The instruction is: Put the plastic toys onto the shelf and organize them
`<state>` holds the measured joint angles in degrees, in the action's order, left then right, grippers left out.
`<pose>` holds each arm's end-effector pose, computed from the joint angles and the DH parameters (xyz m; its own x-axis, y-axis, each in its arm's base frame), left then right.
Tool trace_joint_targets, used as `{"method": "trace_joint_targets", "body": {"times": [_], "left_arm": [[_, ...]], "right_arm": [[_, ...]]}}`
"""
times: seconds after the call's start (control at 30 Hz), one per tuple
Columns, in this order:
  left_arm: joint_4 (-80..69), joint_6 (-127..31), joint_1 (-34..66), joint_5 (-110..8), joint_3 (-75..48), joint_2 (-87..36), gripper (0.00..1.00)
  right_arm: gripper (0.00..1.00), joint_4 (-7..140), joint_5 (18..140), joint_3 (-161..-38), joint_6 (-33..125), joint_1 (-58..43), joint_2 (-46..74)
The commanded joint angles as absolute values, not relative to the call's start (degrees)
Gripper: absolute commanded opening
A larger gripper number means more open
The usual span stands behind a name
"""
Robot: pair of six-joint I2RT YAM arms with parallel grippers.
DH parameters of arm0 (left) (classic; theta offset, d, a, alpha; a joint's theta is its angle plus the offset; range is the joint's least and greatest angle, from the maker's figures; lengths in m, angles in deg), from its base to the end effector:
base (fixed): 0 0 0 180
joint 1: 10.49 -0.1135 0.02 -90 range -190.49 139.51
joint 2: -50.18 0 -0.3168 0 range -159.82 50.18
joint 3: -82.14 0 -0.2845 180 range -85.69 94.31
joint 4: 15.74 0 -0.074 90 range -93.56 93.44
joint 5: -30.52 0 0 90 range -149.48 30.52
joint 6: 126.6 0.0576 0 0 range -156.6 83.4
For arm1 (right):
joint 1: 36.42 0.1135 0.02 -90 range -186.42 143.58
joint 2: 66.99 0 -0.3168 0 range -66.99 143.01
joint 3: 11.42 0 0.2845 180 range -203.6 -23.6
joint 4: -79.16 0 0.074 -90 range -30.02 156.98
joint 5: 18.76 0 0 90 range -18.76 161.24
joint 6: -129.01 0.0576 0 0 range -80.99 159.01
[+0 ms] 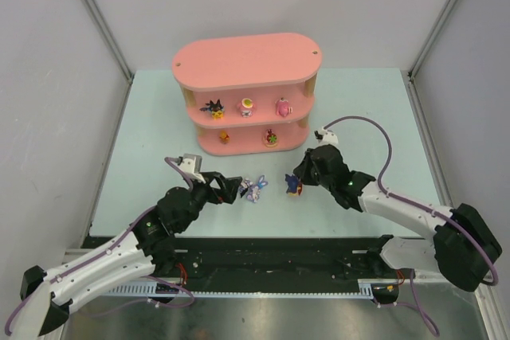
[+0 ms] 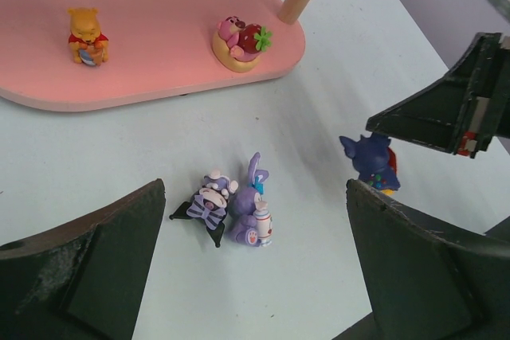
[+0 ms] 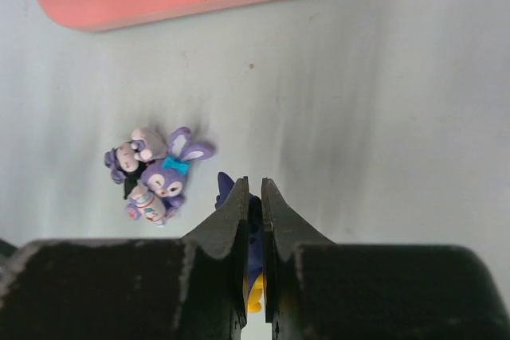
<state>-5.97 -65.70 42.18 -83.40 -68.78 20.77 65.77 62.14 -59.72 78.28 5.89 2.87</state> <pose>0.1115 -0.1077 0.2452 -0.3287 -0.3021 -0.8948 0.3719 0.8295 -0.4167 0.2153 0.1836 0.2314 -0.6880 0.2189 -0.6919 -0.1722 0.8769 0.4487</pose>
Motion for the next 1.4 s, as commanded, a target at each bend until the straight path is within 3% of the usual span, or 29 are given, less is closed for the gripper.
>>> {"method": "trace_joint_targets", "body": {"times": [0.0,0.23,0.43,0.6,0.87,1.1,1.37], "left_arm": [[-7.8,-66.4,42.4,-84.3,-69.2,20.0,1.00],[-8.4,-66.7,42.4,-84.0,-69.0,18.9,1.00],[-8.3,-66.3,42.4,-82.4,-68.0,18.1,1.00],[-11.7,-65.8,42.4,-74.5,-67.2,16.1,1.00],[-36.1,-71.4,43.3,-54.5,-68.6,3.6,1.00],[-48.8,-75.1,46.3,-51.0,-67.1,-9.2,1.00],[-53.1,-76.2,48.4,-51.0,-62.9,-17.9,1.00]], "right_arm": [[0.00,55.1,49.5,-63.2,72.5,8.1,-0.8],[0.00,49.6,32.6,-63.3,73.5,14.2,-0.5],[0.00,52.3,26.7,-63.0,75.4,19.0,1.6],[0.00,51.6,29.3,-63.0,76.8,19.0,-0.2],[0.00,52.7,38.6,-63.0,76.4,19.1,-9.1],[0.00,51.7,42.5,-63.1,77.8,19.1,-14.9],[0.00,51.9,44.4,-63.0,78.7,19.1,-16.2]]}}
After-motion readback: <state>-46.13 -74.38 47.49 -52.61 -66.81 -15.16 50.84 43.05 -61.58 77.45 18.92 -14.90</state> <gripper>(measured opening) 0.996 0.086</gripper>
